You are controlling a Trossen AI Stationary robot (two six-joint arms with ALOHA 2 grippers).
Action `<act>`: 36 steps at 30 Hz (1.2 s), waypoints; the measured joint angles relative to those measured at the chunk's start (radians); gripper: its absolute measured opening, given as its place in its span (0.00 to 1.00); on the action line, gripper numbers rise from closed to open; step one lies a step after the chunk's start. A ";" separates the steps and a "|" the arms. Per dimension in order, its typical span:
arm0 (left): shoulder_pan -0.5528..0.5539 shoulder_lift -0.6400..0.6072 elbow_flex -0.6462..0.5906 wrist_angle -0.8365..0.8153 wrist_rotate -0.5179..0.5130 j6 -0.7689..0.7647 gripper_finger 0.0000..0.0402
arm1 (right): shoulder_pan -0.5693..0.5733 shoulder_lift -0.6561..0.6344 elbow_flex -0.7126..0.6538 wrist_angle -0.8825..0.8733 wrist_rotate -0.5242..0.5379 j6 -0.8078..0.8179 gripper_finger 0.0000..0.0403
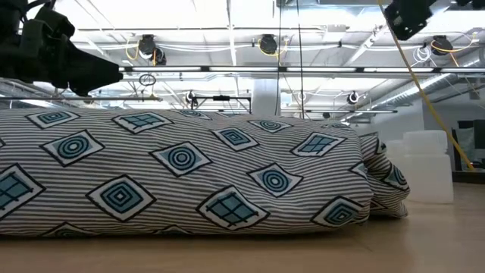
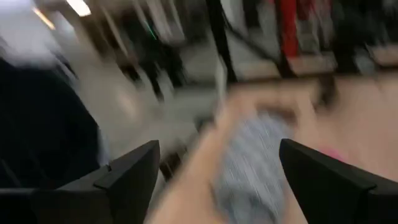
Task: Pick & Place Medicine items
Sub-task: Put the bottom right white medicine bottle into the right yellow basket
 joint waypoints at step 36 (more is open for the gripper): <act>0.000 0.000 0.000 0.000 -0.001 0.000 0.53 | 0.261 0.594 0.218 -0.627 0.079 0.451 0.77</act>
